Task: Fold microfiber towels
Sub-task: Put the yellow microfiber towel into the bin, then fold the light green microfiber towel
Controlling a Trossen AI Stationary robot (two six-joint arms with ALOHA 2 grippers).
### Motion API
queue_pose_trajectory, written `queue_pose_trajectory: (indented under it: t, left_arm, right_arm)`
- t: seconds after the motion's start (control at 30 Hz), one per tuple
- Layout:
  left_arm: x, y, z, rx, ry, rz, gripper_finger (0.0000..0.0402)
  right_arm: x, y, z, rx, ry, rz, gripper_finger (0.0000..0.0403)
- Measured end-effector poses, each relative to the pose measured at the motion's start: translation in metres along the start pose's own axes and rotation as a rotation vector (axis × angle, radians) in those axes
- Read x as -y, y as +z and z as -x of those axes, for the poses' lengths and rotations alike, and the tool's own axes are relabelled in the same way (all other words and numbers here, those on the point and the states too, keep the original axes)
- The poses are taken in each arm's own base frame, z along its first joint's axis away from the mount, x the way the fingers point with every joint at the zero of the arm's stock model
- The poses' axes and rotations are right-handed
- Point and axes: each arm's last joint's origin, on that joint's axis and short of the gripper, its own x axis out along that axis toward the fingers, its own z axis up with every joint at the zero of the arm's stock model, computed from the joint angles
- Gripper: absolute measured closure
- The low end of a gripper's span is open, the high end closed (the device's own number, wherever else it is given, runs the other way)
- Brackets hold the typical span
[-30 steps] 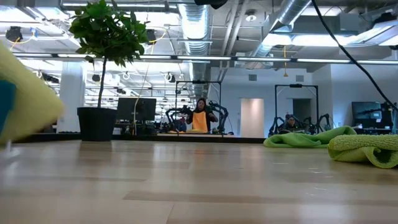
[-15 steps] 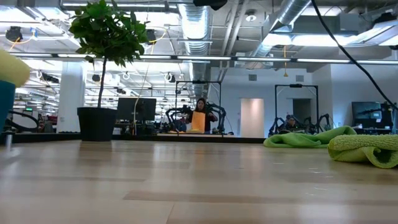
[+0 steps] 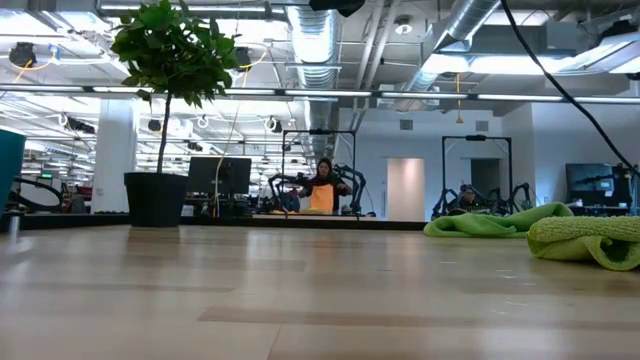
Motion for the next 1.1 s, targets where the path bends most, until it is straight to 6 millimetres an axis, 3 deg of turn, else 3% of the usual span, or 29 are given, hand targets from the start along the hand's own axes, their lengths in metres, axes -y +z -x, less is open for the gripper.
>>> queue_pose_trajectory:
  t: [0.27,0.63,0.83,1.1]
  left_arm:
    - [-0.001,0.002,0.0,0.013,0.003,0.016,0.0394]
    - [-0.001,0.002,0.0,0.004,0.005,-0.014,0.0282]
    - [-0.001,-0.002,0.003,-0.096,-0.008,0.036,0.0257]
    - [-0.006,0.011,0.033,0.078,0.0,0.038,0.0255]
  right_arm:
    - [0.0,0.0,0.0,0.003,-0.001,0.001,0.0159]
    - [0.0,0.0,0.0,0.002,-0.002,0.001,0.0159]
    - [0.001,-0.001,0.0,-0.003,-0.001,0.015,0.0159]
    - [0.011,-0.015,0.005,-0.113,-0.06,-0.027,0.0159]
